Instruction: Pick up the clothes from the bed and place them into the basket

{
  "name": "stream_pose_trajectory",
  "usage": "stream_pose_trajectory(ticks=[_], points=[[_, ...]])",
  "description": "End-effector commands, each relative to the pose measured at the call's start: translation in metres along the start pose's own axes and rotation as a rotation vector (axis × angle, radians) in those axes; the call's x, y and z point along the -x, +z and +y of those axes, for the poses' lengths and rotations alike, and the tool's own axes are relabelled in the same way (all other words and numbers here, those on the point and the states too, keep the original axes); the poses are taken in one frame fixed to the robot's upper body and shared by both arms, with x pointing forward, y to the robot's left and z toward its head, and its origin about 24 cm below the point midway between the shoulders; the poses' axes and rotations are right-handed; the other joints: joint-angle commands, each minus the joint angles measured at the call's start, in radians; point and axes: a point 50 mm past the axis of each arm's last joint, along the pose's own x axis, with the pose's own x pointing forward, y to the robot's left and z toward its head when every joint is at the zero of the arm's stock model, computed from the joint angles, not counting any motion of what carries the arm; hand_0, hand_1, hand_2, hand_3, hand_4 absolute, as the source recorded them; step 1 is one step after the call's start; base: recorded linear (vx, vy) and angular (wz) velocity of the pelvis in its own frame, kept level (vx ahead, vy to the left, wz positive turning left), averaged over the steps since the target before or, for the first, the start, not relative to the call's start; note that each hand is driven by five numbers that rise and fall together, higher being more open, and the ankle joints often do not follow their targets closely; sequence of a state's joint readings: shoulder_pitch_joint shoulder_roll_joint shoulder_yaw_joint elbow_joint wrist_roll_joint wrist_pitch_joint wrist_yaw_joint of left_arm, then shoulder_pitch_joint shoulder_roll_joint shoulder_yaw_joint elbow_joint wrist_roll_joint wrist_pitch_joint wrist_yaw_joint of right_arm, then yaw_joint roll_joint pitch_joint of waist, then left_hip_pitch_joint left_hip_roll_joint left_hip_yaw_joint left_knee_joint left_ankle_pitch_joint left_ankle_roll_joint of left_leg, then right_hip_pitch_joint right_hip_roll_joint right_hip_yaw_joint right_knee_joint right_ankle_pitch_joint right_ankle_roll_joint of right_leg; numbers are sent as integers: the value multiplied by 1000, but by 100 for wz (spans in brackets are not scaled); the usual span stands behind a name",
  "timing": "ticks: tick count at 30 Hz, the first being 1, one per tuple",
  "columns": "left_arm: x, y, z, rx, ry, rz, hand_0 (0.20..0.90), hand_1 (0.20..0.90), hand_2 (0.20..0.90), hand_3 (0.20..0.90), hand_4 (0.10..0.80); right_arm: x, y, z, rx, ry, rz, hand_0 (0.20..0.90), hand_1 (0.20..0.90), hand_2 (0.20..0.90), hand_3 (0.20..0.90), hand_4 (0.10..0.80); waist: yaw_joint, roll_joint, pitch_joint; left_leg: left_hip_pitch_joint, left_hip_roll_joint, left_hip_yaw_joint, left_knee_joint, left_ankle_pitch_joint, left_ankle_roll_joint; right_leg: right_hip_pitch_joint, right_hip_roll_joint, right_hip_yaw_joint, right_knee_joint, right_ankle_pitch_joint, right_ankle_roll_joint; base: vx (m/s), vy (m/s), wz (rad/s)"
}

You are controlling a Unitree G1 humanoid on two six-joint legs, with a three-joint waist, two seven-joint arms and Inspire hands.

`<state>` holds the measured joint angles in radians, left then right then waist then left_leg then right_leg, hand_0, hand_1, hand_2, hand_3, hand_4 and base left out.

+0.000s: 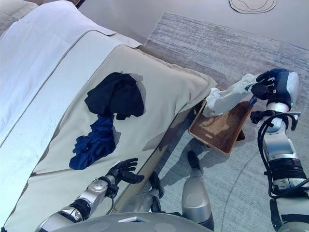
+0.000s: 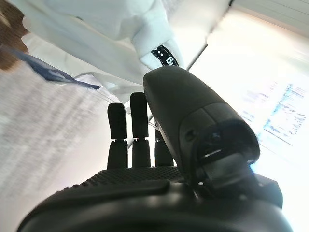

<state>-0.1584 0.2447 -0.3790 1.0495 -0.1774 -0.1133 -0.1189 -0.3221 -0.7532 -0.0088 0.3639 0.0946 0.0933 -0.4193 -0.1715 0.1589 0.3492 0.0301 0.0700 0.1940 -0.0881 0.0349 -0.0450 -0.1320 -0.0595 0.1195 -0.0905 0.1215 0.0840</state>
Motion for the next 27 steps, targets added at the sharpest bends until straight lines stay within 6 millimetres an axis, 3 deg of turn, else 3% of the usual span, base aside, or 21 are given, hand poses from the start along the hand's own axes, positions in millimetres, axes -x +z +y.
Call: stream_pose_trajectory(ticks=[1, 4, 10, 11, 12, 13, 21, 27], points=[[2, -1, 10, -16, 17, -15, 900, 900, 900, 900, 800, -17, 33, -16, 15, -62, -123, 300, 300, 300, 200, 100, 0, -79, -47, -59, -31, -70, 59, -34, -16, -32, -33, -75, 133, -79, -11, -35, -31, 0], [0, 8, 11, -24, 14, -44, 900, 900, 900, 900, 800, -24, 25, -15, 66, -58, -67, 300, 300, 300, 200, 100, 8, -69, -24, -82, -34, -76, 64, -29, -17, -56, -36, -79, 143, -77, -12, -50, -30, 0], [-6, 43, 12, -27, 12, -160, 900, 900, 900, 900, 800, -42, 20, -8, 124, -56, 44, 300, 300, 300, 200, 100, 36, -7, 72, -181, -49, -107, 90, 3, -19, -171, -51, -102, 223, -87, -23, -92, -35, 2], [-6, 48, 13, -23, 12, -178, 900, 900, 900, 900, 800, -44, 20, -7, 142, -54, 63, 340, 340, 340, 247, 147, 41, 4, 86, -199, -53, -114, 94, 8, -18, -190, -53, -107, 238, -89, -25, -79, -52, 1], [-6, 52, 14, -22, 10, -192, 900, 900, 900, 900, 800, -46, 18, -6, 164, -51, 85, 749, 749, 749, 724, 624, 44, 14, 95, -211, -56, -120, 95, 14, -18, -203, -54, -109, 250, -92, -27, -59, -51, 0], [-6, 56, 13, -17, 9, -212, 900, 900, 900, 900, 800, -48, 17, -5, 182, -57, 99, 900, 900, 900, 900, 800, 48, 26, 107, -227, -60, -124, 97, 19, -18, -222, -55, -110, 262, -94, -28, -53, -47, -2], [-5, 74, 8, 12, -20, -303, 900, 900, 900, 900, 800, -61, 36, -11, 116, -153, 95, 900, 900, 900, 900, 800, 72, 80, 164, -297, -84, -172, 95, 49, -13, -308, -50, -117, 314, -101, -43, -40, -18, 13], [-4, 61, 13, 51, 0, -263, 900, 900, 900, 900, 800, -47, 28, -5, 60, -180, 42, 900, 900, 900, 900, 800, 67, 46, 159, -295, -73, -172, 111, 38, -10, -300, -38, -124, 339, -122, -50, 18, 20, 10]])
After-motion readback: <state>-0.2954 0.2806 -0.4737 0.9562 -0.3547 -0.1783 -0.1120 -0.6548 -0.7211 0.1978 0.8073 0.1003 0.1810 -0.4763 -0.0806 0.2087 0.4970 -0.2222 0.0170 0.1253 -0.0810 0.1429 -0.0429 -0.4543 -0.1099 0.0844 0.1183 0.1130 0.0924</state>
